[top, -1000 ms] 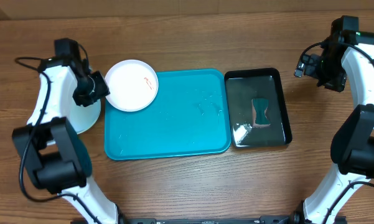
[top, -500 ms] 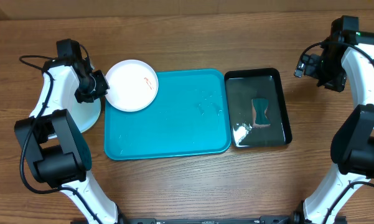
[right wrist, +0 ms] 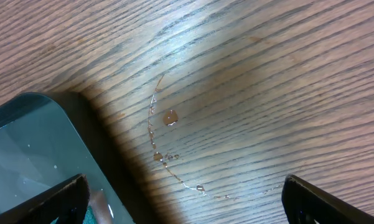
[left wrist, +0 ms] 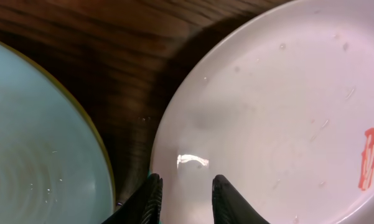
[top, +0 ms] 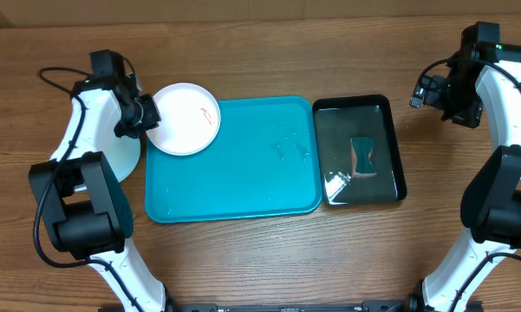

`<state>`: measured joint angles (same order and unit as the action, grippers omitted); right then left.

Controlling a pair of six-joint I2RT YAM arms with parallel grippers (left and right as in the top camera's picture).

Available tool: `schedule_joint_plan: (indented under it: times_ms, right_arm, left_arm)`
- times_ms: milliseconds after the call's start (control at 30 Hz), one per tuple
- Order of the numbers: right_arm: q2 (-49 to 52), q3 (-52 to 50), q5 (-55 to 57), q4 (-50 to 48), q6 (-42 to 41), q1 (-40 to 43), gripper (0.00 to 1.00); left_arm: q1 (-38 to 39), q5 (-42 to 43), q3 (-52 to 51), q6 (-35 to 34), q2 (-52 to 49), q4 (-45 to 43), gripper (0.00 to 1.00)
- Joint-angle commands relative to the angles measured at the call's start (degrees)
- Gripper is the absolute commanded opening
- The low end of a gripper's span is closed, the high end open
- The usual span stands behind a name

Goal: Clean dirty plates on tray and stack at the side
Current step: 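Move left gripper to white plate rim and grip it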

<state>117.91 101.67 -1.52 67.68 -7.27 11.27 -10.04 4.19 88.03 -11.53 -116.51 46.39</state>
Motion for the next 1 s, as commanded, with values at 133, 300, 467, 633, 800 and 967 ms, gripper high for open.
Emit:
schedule_joint_plan:
  times_ms: [133,300,467,633,800,967]
  right_arm:
    - [-1.75,1.2,-0.22,-0.15,-0.26,0.37,1.0]
    - [-1.75,1.2,-0.22,-0.15,-0.26,0.37,1.0]
    - [-1.75,1.2,-0.22,-0.15,-0.26,0.37,1.0]
    - [-1.75,1.2,-0.22,-0.15,-0.26,0.37,1.0]
    - [-1.75,1.2,-0.22,-0.15,-0.24,0.37,1.0]
    - [-1.75,1.2,-0.22,-0.15,-0.26,0.37,1.0]
  left_arm:
    - [0.66,-3.43,0.09,1.31,-0.39,-0.74,0.31]
    - [0.66,-6.95,0.09,1.29,-0.39,-1.01,0.31]
    - [0.81,-7.15,0.04,1.27,-0.39,-1.01,0.3]
    - [0.85,-7.17,-1.68,1.27,-0.39,-2.84,0.29]
    - [0.92,-7.1,-1.86,1.27,-0.39,-2.99,0.28]
    - [1.46,-7.21,-2.14,1.29,-0.42,-3.23,0.25]
